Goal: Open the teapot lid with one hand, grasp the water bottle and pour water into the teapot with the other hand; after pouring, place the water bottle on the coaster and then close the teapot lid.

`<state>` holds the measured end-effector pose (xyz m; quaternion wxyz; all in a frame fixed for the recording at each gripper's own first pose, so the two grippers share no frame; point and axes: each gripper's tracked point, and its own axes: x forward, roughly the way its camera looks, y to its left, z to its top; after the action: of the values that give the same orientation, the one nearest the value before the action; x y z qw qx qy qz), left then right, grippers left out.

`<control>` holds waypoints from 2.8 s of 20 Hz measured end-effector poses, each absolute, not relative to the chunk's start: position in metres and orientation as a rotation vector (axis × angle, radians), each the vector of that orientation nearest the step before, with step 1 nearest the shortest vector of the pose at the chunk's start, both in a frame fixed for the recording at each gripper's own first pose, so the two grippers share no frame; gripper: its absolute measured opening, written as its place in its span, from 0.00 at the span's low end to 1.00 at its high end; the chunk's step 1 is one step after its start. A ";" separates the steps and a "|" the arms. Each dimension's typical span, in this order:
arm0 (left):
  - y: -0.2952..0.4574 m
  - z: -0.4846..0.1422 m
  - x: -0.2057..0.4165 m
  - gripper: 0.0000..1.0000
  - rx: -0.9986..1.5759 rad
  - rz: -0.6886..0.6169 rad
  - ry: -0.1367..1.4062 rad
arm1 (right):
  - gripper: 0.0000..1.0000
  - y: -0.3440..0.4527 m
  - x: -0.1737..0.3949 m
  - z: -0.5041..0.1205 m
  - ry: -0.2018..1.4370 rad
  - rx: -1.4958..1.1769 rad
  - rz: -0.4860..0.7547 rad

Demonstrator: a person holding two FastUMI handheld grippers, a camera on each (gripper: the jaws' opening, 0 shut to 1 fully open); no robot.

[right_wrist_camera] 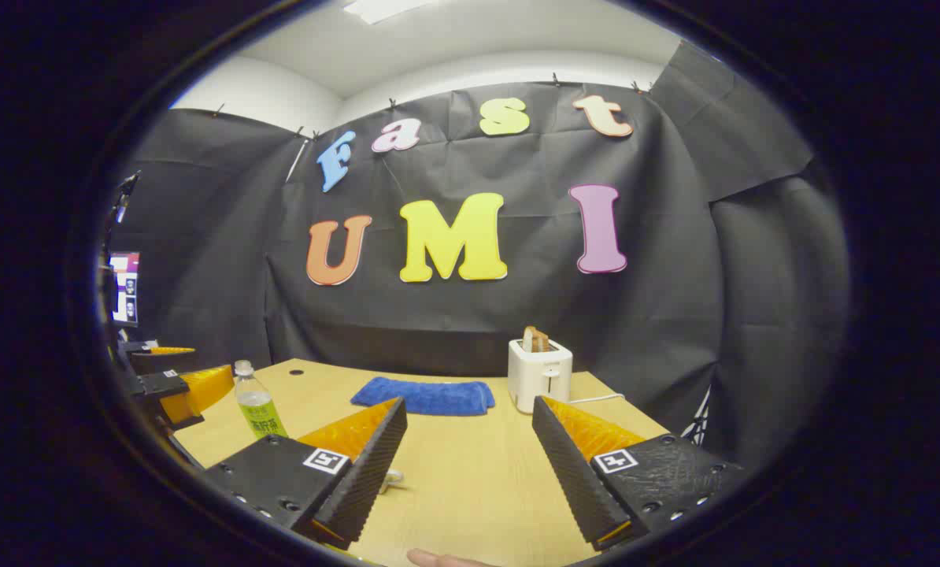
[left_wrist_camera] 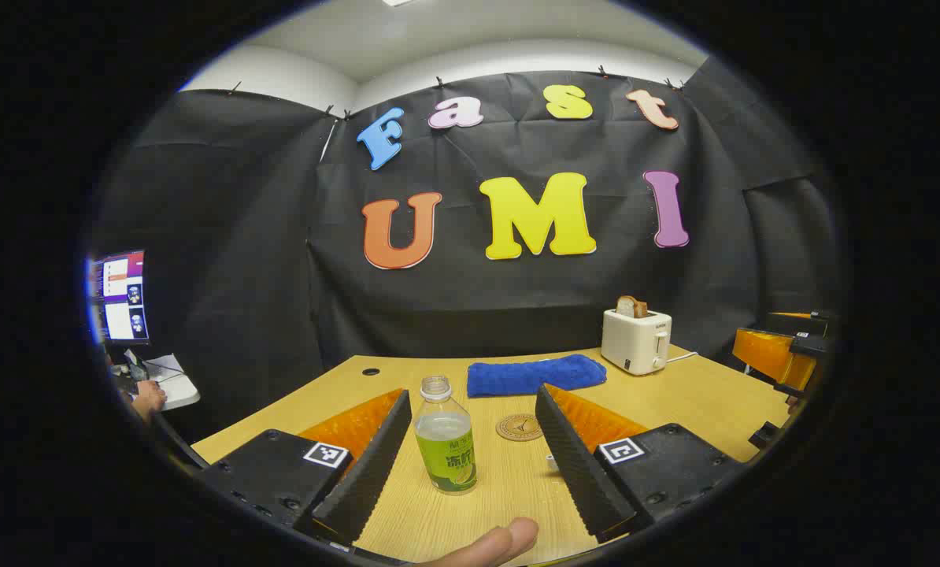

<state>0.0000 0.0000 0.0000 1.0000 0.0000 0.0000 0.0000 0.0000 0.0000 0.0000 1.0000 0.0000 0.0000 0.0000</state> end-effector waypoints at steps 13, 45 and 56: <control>0.009 0.004 0.002 0.99 -0.024 -0.032 -0.008 | 0.95 0.006 0.006 -0.016 0.054 -0.007 0.018; 0.108 -0.002 0.015 0.99 -0.074 0.102 0.018 | 0.19 0.148 0.126 -0.150 0.268 -0.032 0.264; 0.082 -0.008 0.030 0.99 -0.080 -0.031 0.001 | 0.01 0.147 0.127 -0.147 0.222 -0.031 0.290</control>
<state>0.0305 0.0817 -0.0084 0.9991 -0.0398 0.0003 -0.0153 0.1267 0.1470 -0.1469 0.9833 -0.0153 0.1104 0.1441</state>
